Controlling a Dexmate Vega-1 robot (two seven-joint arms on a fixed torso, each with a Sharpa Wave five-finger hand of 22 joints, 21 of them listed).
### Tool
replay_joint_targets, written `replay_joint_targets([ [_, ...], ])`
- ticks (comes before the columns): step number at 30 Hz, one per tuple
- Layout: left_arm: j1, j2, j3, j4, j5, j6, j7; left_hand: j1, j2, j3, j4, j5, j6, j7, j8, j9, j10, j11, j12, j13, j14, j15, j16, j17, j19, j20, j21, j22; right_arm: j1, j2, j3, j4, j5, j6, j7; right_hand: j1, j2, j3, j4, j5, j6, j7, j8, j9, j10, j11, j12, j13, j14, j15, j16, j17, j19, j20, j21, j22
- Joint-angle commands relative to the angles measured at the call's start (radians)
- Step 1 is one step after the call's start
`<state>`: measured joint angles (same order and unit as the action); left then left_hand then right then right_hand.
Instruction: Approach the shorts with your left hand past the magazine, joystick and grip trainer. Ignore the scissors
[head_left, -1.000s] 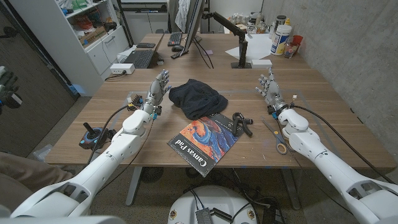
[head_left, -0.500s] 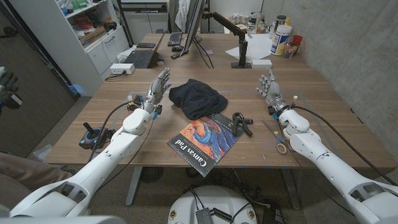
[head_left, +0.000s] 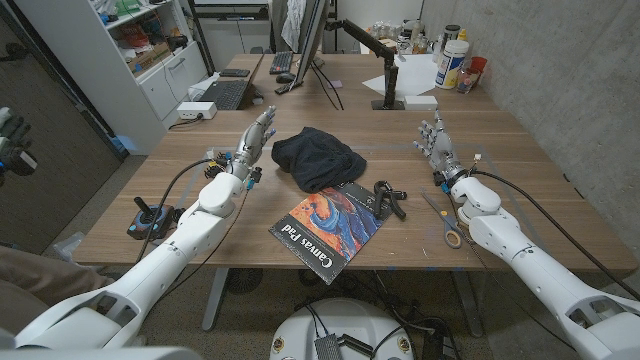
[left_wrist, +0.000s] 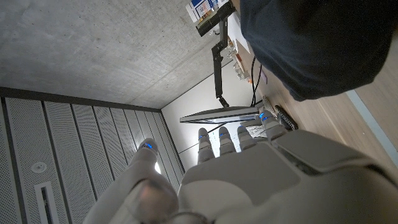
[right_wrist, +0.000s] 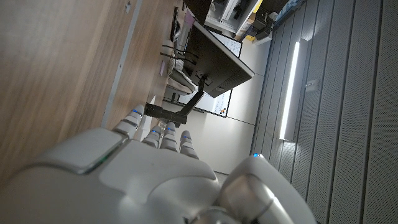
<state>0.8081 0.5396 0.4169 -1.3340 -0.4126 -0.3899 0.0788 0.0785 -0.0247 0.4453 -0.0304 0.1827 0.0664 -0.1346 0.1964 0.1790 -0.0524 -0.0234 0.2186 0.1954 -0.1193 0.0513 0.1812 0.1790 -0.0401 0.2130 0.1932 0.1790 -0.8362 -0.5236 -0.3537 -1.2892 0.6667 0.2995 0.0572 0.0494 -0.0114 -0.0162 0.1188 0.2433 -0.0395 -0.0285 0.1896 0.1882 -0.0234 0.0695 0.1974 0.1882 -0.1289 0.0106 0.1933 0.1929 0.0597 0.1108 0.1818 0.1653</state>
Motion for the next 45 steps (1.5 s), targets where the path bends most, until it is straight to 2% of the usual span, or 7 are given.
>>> replay_joint_targets([
  [1, 0.003, 0.002, 0.006, -0.017, 0.049, -0.008, 0.035, 0.009, 0.003, 0.001, -0.008, 0.001, 0.012, -0.003, 0.008, 0.003, 0.006, -0.001, 0.006, 0.003, -0.001, 0.000, 0.005, 0.004, -0.006, 0.001, 0.000, 0.003, -0.013, -0.019, 0.010, -0.012, 0.007, -0.004, 0.007, 0.009, 0.003, -0.005, -0.001, 0.007, -0.002, 0.004, 0.009, 0.002, -0.008, 0.005, 0.003, 0.005, -0.006, -0.001, 0.004, 0.002, -0.001, 0.004, 0.004, 0.004],
  [14, 0.003, 0.013, 0.008, -0.037, 0.102, 0.007, 0.077, 0.012, 0.007, 0.003, -0.011, 0.001, 0.022, -0.002, 0.009, 0.003, 0.010, -0.002, 0.008, 0.003, 0.000, 0.001, 0.006, 0.004, -0.005, 0.001, 0.001, 0.003, -0.025, -0.027, 0.015, -0.029, 0.010, -0.001, 0.005, 0.012, 0.006, -0.004, -0.003, 0.007, 0.004, 0.003, 0.011, 0.002, -0.008, 0.005, 0.004, 0.005, -0.006, -0.001, 0.004, 0.001, -0.002, 0.005, 0.004, 0.004],
  [20, 0.001, 0.009, 0.009, -0.047, 0.134, 0.038, 0.127, 0.014, 0.009, 0.004, -0.015, 0.001, 0.037, 0.003, 0.011, 0.003, 0.027, -0.001, 0.013, 0.003, 0.005, 0.004, 0.008, 0.003, -0.007, 0.001, 0.001, 0.003, -0.031, -0.026, 0.018, -0.034, 0.010, 0.001, -0.003, 0.012, 0.008, -0.004, -0.003, 0.007, 0.005, 0.003, 0.011, 0.002, -0.008, 0.005, 0.003, 0.005, -0.007, 0.000, 0.004, 0.001, -0.003, 0.005, 0.004, 0.004],
  [21, 0.002, 0.012, 0.010, -0.060, 0.173, 0.059, 0.170, 0.015, 0.009, 0.004, -0.015, 0.001, 0.038, 0.003, 0.011, 0.003, 0.028, -0.002, 0.014, 0.003, 0.005, 0.003, 0.008, 0.003, -0.007, 0.001, 0.001, 0.003, -0.037, -0.023, 0.022, -0.035, 0.013, 0.002, -0.012, 0.013, 0.008, -0.004, -0.003, 0.007, 0.006, 0.004, 0.011, 0.002, -0.008, 0.005, 0.003, 0.005, -0.007, 0.000, 0.004, 0.001, -0.003, 0.005, 0.004, 0.004],
  [32, -0.013, 0.011, 0.014, -0.044, 0.185, 0.055, 0.173, 0.015, 0.009, 0.004, -0.019, -0.001, 0.060, 0.010, 0.015, 0.003, 0.051, -0.002, 0.021, 0.003, 0.017, 0.003, 0.012, 0.003, -0.008, 0.001, 0.002, 0.003, -0.039, -0.018, 0.024, -0.035, 0.014, 0.005, -0.020, 0.014, 0.011, -0.004, -0.004, 0.007, 0.010, 0.001, 0.012, 0.002, -0.009, 0.007, 0.003, 0.005, -0.008, -0.001, 0.003, 0.001, -0.003, 0.004, 0.004, 0.004],
  [45, -0.030, 0.035, 0.032, -0.066, 0.309, 0.074, 0.245, 0.015, 0.009, 0.003, -0.021, -0.001, 0.071, 0.012, 0.015, 0.003, 0.063, -0.002, 0.024, 0.003, 0.017, 0.002, 0.011, 0.003, -0.007, 0.001, 0.003, 0.003, -0.038, -0.011, 0.020, -0.032, 0.010, 0.013, -0.020, 0.016, 0.013, -0.005, -0.005, 0.006, 0.010, 0.001, 0.011, 0.002, -0.010, 0.004, 0.003, 0.005, -0.008, -0.002, 0.003, 0.001, -0.003, 0.004, 0.004, 0.004],
])
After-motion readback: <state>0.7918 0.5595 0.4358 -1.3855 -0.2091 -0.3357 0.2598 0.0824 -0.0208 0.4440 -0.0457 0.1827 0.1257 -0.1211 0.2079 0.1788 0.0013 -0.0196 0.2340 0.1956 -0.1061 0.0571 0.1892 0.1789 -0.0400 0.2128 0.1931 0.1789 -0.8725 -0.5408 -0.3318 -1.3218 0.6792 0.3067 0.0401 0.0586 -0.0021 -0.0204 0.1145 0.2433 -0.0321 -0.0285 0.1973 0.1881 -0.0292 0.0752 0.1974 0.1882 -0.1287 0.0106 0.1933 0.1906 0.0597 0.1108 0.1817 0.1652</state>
